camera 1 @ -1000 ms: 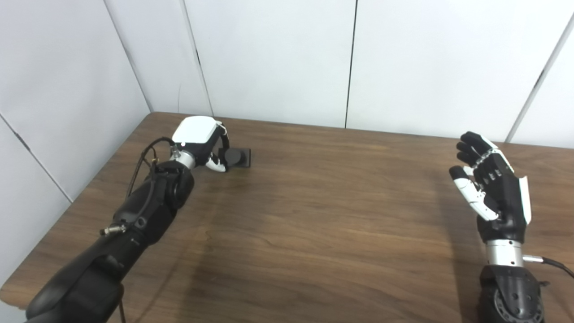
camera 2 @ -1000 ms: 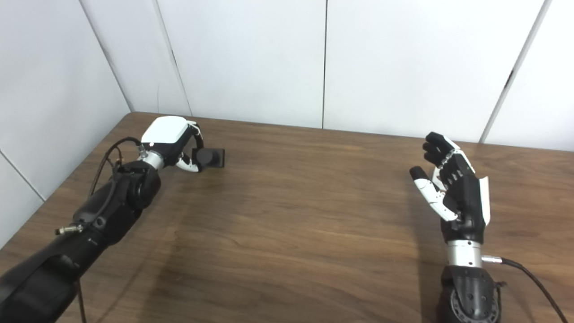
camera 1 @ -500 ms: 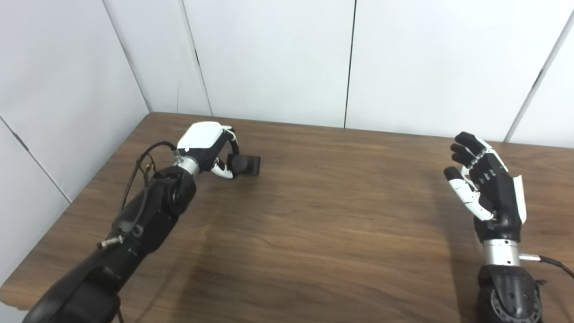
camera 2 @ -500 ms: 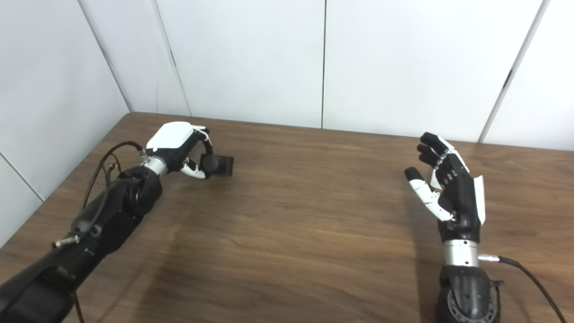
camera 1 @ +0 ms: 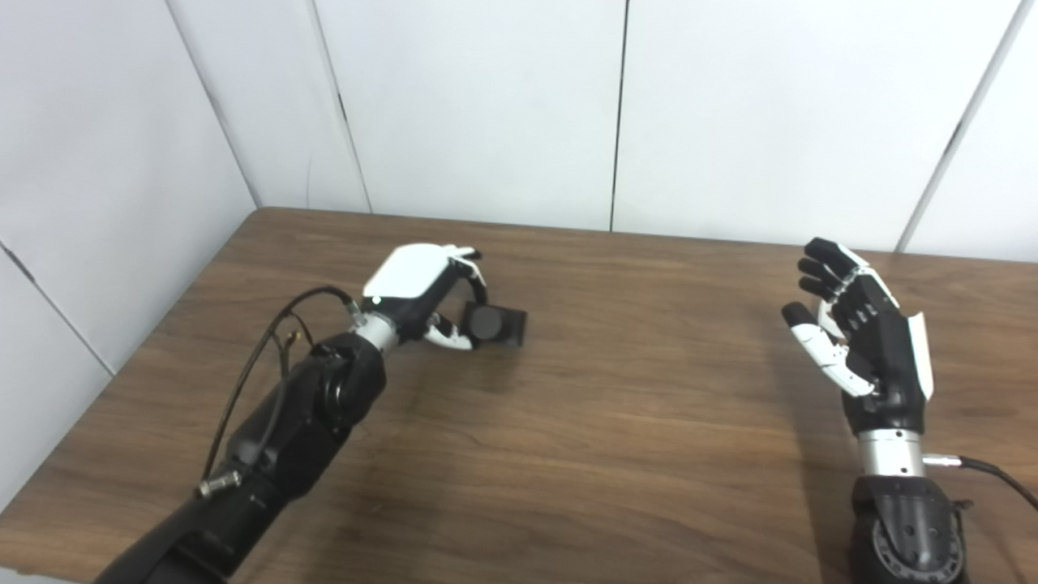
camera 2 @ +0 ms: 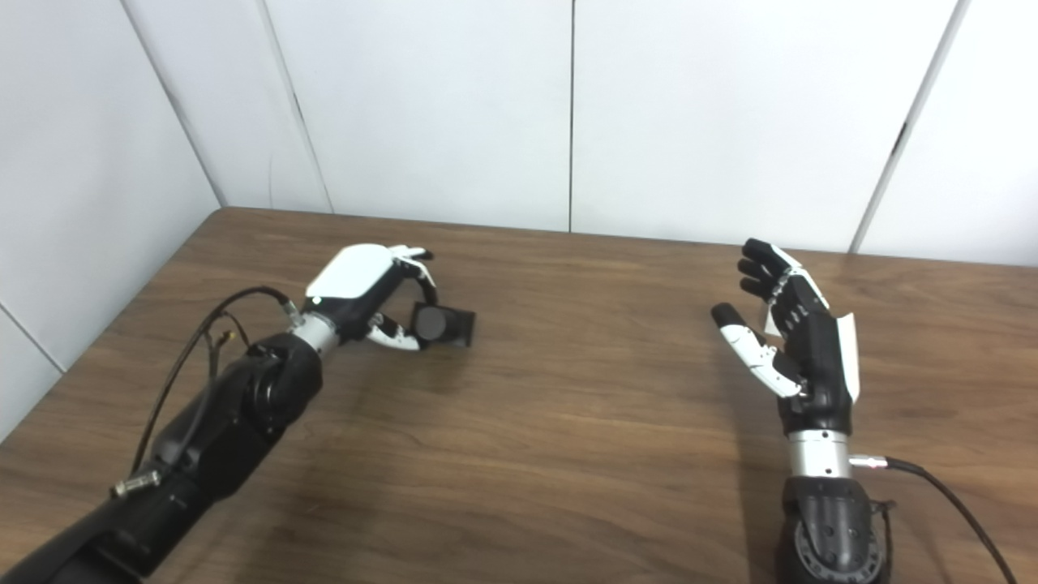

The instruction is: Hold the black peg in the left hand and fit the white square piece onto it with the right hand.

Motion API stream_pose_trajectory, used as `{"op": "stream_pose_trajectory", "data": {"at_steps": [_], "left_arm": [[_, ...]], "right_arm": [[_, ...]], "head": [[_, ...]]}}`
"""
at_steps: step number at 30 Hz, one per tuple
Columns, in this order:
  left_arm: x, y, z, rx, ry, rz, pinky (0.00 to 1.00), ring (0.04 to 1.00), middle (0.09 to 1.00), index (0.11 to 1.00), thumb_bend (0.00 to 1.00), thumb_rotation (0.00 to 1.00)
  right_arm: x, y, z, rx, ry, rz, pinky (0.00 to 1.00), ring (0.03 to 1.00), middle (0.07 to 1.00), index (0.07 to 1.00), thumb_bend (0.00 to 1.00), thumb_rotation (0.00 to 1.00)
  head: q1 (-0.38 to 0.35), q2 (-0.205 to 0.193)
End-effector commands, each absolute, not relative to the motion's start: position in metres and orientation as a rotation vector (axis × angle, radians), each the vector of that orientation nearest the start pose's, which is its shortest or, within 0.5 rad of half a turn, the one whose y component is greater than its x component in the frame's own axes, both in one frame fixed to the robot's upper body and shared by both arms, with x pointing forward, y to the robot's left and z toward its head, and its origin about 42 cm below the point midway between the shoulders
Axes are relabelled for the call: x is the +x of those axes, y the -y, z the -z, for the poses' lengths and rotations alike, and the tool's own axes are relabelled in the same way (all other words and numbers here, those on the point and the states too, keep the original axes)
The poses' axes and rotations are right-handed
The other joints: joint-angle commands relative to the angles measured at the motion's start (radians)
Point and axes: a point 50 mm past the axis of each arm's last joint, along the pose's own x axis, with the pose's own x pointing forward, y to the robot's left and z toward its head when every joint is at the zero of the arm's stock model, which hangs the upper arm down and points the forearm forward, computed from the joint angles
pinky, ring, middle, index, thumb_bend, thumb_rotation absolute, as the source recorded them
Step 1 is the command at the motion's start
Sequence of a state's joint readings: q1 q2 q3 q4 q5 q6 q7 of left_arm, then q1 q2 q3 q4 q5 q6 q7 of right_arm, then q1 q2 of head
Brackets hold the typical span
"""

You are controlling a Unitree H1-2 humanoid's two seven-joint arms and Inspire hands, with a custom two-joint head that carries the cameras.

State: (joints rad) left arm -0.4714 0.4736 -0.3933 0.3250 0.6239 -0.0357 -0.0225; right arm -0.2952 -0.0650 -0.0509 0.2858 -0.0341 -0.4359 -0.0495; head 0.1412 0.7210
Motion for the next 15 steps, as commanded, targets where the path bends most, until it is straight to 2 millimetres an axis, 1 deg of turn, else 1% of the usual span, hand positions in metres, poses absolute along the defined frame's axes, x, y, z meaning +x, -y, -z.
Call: {"op": "stream_pose_trajectory", "data": {"at_steps": [1,3,6,9,12,15], "left_arm": [[0.391,-0.236,-0.123,1.202,0.109,0.564,0.79,0.942,0.922,0.497,0.52,0.08],[0.386,-0.230,-0.124,1.200,0.119,0.592,0.79,0.947,0.930,0.497,0.52,0.08],[0.379,-0.223,-0.126,1.194,0.133,0.615,0.79,0.949,0.930,0.497,0.52,0.08],[0.372,-0.218,-0.128,1.195,0.144,0.636,0.81,0.954,0.930,0.498,0.52,0.09],[0.366,-0.214,-0.130,1.202,0.158,0.658,0.81,0.954,0.925,0.498,0.51,0.09],[0.360,-0.211,-0.131,1.208,0.166,0.690,0.82,0.956,0.921,0.498,0.51,0.09]], "right_arm": [[0.348,0.220,-0.102,-0.042,0.316,0.040,0.76,0.793,0.814,0.778,0.65,0.40],[0.347,0.217,-0.103,-0.035,0.313,0.043,0.78,0.798,0.814,0.778,0.66,0.40],[0.348,0.216,-0.103,-0.054,0.317,0.049,0.75,0.783,0.803,0.774,0.67,0.43],[0.348,0.214,-0.103,-0.056,0.321,0.049,0.75,0.785,0.805,0.775,0.66,0.42],[0.348,0.212,-0.104,-0.050,0.325,0.048,0.75,0.787,0.809,0.779,0.65,0.41],[0.347,0.210,-0.105,-0.048,0.320,0.054,0.75,0.789,0.809,0.776,0.66,0.41]], "head": [[-0.005,0.003],[-0.013,0.004],[-0.026,0.008],[-0.042,0.011],[-0.056,0.014],[-0.067,0.020]]}}
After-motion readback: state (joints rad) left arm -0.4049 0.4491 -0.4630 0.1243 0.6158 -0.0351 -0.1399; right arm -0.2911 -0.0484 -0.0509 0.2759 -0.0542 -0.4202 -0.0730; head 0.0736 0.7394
